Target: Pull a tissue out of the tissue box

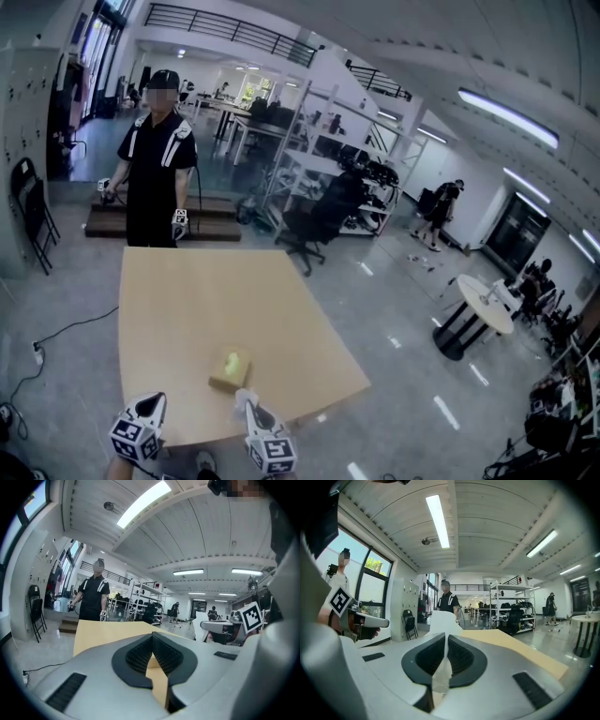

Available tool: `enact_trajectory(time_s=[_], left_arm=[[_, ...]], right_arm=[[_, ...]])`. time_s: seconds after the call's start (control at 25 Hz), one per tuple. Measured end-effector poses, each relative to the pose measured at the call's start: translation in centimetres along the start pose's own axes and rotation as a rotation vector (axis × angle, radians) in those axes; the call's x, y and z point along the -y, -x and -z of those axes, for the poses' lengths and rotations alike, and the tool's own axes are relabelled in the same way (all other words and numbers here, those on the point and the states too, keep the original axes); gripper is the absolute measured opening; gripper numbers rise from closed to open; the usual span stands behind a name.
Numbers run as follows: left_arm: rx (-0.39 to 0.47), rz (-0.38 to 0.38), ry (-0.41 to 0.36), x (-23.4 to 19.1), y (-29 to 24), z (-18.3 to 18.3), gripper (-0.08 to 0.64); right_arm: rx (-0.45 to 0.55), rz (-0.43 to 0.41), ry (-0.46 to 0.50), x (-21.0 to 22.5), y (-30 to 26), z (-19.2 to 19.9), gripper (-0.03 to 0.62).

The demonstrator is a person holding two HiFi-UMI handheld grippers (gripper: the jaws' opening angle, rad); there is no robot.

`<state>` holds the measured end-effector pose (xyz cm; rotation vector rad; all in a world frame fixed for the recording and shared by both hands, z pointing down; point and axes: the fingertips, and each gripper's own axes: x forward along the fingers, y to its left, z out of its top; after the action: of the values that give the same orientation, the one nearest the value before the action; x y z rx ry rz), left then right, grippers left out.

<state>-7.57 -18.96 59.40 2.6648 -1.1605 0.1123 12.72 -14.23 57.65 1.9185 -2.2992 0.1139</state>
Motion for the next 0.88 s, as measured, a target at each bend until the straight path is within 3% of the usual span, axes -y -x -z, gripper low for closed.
enact_trajectory(time_s=[0.24,0.88], left_arm=[[-0.004,0.001,0.004,0.2,0.5,0.3,0.008],[0.016,-0.009,-0.01,0.2,0.6,-0.3,0.008]], right_arm=[[0.015,-0.002,-0.041,-0.1,1.7,-0.5,0.011],[0.024,0.003,-0.024,0.4,2.0,-0.6,0.009]])
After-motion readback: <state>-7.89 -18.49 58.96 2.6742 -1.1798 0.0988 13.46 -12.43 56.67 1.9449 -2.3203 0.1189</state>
